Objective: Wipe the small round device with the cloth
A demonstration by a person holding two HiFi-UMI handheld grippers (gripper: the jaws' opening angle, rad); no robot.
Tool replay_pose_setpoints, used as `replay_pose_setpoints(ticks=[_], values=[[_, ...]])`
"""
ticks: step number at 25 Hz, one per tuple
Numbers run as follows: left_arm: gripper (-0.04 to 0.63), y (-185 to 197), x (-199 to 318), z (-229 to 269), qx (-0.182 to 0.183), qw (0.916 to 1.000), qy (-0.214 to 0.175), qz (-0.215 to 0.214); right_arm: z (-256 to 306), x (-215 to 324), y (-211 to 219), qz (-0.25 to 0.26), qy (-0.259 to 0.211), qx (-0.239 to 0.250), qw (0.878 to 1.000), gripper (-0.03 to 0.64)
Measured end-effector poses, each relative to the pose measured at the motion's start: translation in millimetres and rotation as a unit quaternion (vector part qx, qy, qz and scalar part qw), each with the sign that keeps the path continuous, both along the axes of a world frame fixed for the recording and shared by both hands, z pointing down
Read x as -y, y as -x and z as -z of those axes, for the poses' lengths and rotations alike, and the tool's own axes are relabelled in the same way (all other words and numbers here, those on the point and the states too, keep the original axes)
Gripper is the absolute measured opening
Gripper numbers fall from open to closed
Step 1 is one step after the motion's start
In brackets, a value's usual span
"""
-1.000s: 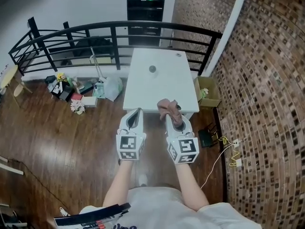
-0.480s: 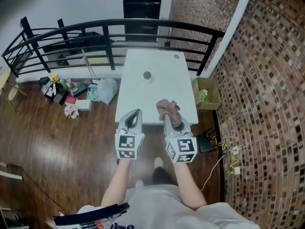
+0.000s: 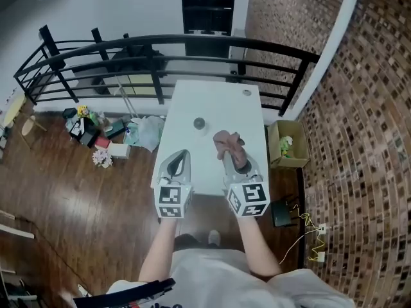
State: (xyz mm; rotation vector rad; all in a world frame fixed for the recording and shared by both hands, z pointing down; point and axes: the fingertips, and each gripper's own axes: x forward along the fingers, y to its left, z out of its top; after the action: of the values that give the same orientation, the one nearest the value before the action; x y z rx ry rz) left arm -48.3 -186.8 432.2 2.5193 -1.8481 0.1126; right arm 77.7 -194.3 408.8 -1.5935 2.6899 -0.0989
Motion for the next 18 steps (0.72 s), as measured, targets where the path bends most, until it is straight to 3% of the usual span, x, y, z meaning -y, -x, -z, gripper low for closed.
replay_pose_setpoints(ticks=[8,18], values=[[0.015,27,56,-14,-0.005,0.9996,0.022,0.018,-18,59,26,0.016,0.026,-0.005,1.0,0.029],[0.015,54,153,-9,-0.016,0.9994,0.01,-0.028,-10,153,51,-0.032,0.016,-0.023,0.999,0.029]])
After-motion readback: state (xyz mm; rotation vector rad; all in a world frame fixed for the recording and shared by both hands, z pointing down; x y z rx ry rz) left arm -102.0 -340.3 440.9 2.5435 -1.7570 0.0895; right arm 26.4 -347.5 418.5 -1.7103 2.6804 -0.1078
